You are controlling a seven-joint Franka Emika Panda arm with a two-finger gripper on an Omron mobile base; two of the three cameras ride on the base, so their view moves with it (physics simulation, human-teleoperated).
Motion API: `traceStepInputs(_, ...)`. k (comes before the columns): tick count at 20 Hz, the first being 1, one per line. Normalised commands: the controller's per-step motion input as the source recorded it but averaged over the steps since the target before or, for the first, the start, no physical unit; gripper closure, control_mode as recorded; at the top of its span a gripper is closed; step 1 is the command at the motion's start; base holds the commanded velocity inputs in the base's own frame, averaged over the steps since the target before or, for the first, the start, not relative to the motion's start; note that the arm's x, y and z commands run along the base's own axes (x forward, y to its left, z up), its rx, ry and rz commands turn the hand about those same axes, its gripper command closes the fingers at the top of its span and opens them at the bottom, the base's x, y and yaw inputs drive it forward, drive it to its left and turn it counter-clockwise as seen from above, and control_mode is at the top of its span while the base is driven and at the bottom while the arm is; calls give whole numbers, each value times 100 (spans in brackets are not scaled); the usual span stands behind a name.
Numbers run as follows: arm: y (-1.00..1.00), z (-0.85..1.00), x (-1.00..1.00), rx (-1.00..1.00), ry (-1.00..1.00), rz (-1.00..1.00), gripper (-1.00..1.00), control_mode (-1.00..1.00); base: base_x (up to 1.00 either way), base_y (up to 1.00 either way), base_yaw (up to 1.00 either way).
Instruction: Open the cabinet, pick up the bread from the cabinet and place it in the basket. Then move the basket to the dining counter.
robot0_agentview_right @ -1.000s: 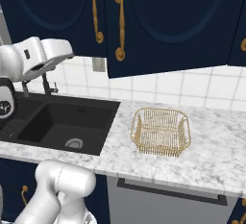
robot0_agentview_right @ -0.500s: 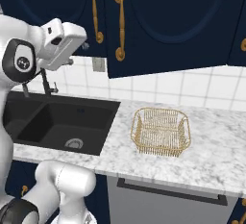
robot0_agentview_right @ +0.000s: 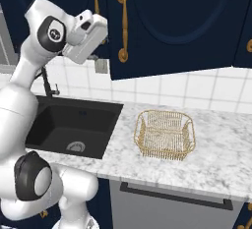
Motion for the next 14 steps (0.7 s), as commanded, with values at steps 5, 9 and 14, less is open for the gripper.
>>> traceStepInputs(5, -78, -4, 15, 0, 3, -2, -100, -100, 0, 0, 0)
traceStepInputs(9, -83, 0, -74, 0, -10, -3, -100, -100, 0, 0, 0)
traceStepInputs(14, -83, -2, -86, 0, -13, -7, -100, -100, 0, 0, 0)
